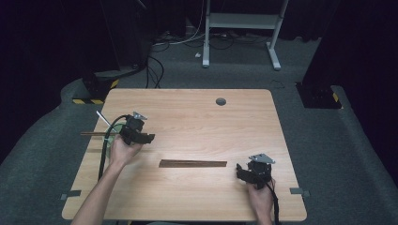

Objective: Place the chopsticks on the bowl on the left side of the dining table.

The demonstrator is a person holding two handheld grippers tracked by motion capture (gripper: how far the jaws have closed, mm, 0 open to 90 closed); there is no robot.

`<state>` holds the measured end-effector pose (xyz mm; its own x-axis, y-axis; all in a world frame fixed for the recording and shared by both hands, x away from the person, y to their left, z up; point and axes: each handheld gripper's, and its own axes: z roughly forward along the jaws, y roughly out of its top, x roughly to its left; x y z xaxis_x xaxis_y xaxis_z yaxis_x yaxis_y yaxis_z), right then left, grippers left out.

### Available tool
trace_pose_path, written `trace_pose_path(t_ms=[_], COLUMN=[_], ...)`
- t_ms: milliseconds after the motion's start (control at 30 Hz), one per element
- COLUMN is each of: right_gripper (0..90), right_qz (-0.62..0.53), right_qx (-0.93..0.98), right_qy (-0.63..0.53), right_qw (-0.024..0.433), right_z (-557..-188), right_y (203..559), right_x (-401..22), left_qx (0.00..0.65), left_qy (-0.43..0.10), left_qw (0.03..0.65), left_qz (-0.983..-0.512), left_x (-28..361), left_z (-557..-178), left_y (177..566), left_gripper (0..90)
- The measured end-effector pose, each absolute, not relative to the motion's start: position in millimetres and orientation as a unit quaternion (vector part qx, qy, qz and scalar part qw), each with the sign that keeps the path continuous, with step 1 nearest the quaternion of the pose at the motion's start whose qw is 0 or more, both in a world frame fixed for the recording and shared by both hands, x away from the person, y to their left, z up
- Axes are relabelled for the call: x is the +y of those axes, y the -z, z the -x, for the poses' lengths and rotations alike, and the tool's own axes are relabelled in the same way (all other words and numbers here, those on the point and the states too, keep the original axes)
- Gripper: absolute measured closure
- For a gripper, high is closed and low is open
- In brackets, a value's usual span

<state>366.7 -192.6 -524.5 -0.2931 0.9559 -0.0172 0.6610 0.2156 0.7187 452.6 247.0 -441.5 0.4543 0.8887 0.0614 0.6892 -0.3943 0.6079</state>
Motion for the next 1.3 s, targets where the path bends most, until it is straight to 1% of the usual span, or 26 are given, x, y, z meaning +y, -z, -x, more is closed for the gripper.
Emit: trace_pose_path(t_ms=[67, 233, 667, 867, 967, 1300], right_gripper=[20.7, 20.7, 20.7, 20.7, 20.6, 20.4], right_qz=[-0.544, -0.545, -0.544, -0.545, -0.545, -0.543], right_qx=[0.742, 0.742, 0.742, 0.742, 0.742, 0.743], right_qy=[-0.309, -0.309, -0.309, -0.309, -0.309, -0.310], right_qw=[0.239, 0.238, 0.238, 0.238, 0.238, 0.239], right_z=[-367, -367, -367, -367, -367, -367], right_y=[524, 524, 524, 524, 524, 525], right_x=[-193, -193, -193, -193, -193, -193], left_qx=[0.486, 0.480, 0.470, 0.470, 0.475, 0.480], left_qy=[-0.197, -0.206, -0.218, -0.224, -0.242, -0.230], left_qw=[0.264, 0.302, 0.358, 0.367, 0.354, 0.382], left_qz=[-0.809, -0.797, -0.777, -0.771, -0.769, -0.755], left_x=[248, 249, 255, 262, 263, 269], left_z=[-451, -439, -411, -399, -395, -379], left_y=[439, 427, 402, 400, 400, 411], left_gripper=[34.2, 34.1, 33.4, 33.3, 33.2, 33.0])
